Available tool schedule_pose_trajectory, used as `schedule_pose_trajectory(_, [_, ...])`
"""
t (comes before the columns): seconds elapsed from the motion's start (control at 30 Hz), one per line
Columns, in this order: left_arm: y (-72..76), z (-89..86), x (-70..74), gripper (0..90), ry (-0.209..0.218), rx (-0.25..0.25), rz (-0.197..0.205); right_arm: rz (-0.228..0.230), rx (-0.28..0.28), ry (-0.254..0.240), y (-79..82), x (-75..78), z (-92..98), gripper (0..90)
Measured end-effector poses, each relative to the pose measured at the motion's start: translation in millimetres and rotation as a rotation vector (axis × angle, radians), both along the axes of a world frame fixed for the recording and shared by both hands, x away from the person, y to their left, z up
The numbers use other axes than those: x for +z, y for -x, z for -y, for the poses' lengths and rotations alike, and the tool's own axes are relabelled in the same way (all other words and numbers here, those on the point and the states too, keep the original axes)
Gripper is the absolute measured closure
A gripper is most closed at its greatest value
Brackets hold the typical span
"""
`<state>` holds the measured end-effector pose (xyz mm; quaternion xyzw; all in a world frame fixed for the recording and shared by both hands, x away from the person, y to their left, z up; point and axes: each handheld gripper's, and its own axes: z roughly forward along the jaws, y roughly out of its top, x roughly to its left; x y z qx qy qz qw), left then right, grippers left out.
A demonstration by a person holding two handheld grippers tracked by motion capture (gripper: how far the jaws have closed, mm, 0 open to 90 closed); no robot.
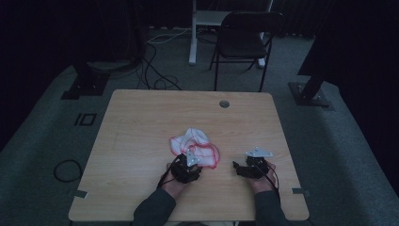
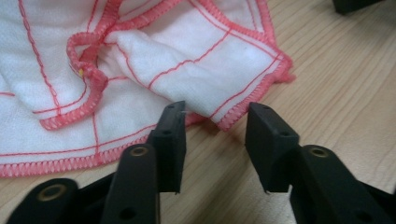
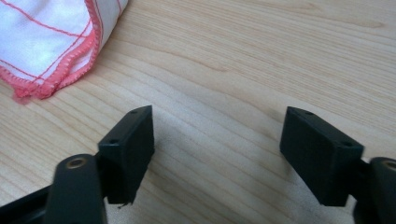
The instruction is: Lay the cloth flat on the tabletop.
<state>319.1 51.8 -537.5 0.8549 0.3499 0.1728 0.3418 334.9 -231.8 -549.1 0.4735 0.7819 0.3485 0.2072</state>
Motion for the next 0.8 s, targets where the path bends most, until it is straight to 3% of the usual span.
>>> schedule_pose_trajectory(0.23, [-1.6,-2.3,0.2,79.1,-0.01,-0.005,-0.008,-0.002,-0.008,-0.001,0.4,2.6,-0.3,42.7])
schedule_pose_trajectory(0.37, [-1.6,-3.6,1.1,85.1,-0.008,-0.011,-0.01,-0.01,0.0,0.0,1.0,4.3,-3.6,48.7])
schedule_pose_trajectory(0.67, [-2.2,-6.5,3.0,87.4,0.004,-0.012,-0.012,-0.005,0.092,0.009,5.3,12.9,-22.4,62.9])
schedule_pose_trajectory(0.8, [-1.9,-7.3,2.9,87.4,0.007,-0.01,-0.011,-0.006,0.122,-0.017,4.6,15.5,-28.6,67.3])
